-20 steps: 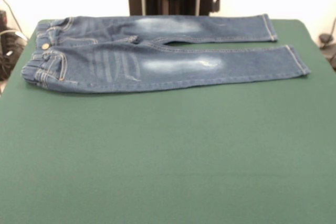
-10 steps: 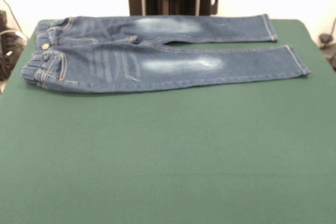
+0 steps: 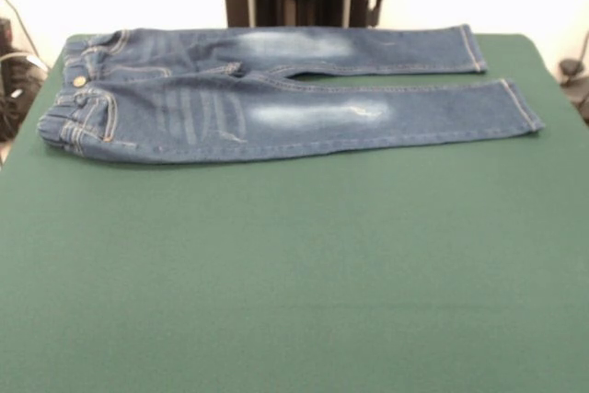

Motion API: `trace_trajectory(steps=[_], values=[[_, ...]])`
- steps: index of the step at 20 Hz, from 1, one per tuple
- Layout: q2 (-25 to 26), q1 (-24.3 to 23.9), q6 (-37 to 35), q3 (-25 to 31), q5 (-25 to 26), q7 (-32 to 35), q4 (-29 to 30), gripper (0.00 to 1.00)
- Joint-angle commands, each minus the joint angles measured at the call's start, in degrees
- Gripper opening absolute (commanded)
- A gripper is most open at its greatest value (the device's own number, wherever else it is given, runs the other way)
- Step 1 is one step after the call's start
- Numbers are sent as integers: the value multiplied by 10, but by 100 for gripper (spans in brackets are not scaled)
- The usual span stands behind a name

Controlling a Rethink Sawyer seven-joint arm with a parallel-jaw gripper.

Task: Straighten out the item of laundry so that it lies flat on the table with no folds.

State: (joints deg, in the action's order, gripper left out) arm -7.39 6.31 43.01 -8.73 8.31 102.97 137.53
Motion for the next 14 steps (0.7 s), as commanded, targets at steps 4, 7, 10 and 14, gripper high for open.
trace_trajectory(steps=[4, 7, 10, 14], values=[[53, 53, 48, 71, -92, 182, -51, 0], [60, 51, 47, 76, -93, 175, -60, 0], [64, 54, 52, 81, -104, 171, -64, 0], [35, 54, 31, 92, -124, 162, -45, 0]])
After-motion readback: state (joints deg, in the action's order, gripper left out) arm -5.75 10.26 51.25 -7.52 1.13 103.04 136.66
